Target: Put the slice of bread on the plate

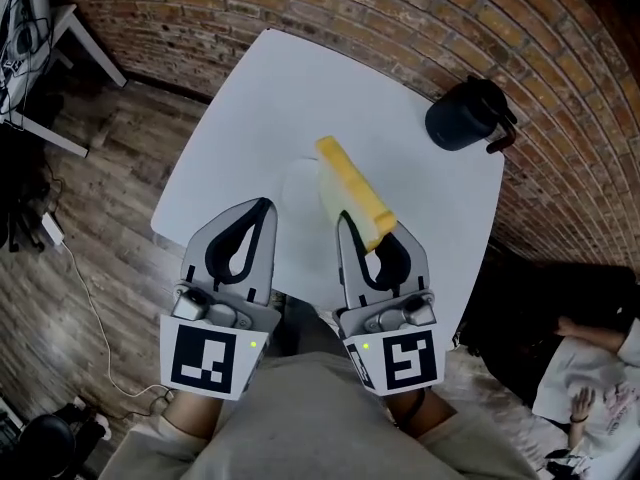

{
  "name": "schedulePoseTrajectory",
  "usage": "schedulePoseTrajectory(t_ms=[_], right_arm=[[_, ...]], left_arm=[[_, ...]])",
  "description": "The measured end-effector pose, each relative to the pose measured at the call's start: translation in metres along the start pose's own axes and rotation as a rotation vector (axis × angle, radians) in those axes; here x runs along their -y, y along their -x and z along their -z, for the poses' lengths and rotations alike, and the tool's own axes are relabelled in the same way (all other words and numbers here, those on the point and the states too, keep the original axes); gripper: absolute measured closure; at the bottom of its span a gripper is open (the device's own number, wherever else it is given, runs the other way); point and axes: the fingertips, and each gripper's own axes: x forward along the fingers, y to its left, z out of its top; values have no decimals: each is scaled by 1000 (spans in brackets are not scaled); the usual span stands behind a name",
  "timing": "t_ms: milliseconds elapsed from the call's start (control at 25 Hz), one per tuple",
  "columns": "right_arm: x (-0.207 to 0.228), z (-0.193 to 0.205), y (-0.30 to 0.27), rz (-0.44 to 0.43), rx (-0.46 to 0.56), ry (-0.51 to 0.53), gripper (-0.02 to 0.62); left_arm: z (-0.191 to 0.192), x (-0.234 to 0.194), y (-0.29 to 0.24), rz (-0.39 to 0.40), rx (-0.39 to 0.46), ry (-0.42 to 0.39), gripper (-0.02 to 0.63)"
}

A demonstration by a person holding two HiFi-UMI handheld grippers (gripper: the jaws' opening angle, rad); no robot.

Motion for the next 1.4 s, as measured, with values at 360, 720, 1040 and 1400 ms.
schedulePoseTrajectory(t_ms=[360,720,1040,1400], right_arm=[[-4,33,-26,-38,-26,-18,506],[-11,80,-49,-77,-83,-27,508],[-18,112,-59,-113,-143,-53,508],[-24,145,-67,-143,-208,-94,508]], left_arm=[[20,-17,-10,-28,-10,9,595],[33,-27,-9,-46,-37,24,595],[39,-27,-12,-48,-51,19,595],[51,-31,-13,-60,-79,29,595]])
